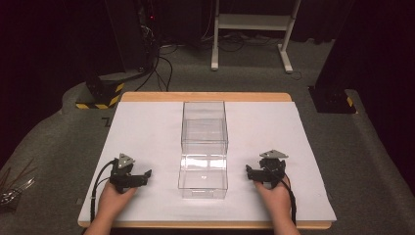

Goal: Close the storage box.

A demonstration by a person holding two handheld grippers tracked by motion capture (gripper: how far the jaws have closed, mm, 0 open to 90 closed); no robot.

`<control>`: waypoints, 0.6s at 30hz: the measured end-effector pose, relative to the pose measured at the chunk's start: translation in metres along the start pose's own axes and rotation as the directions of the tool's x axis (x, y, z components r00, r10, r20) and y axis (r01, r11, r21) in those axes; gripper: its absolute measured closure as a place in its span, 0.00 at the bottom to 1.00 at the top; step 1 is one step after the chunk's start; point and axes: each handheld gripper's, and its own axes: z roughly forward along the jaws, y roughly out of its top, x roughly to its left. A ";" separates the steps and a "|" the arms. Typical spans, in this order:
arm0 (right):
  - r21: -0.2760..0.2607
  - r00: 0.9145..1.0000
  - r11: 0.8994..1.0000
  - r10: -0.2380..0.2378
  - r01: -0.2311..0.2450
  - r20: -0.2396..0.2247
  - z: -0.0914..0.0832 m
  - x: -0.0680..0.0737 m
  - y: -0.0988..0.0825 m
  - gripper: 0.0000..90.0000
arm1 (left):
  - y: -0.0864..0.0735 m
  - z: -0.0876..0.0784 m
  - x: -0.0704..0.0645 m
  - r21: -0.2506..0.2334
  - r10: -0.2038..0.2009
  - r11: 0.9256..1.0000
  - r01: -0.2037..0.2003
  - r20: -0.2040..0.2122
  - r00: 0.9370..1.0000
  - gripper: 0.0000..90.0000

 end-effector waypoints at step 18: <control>-0.002 1.000 1.000 -0.001 0.001 -0.011 -0.001 -0.001 0.000 0.10 | 0.000 0.000 0.000 -0.001 0.001 1.000 -0.001 -0.001 1.000 0.15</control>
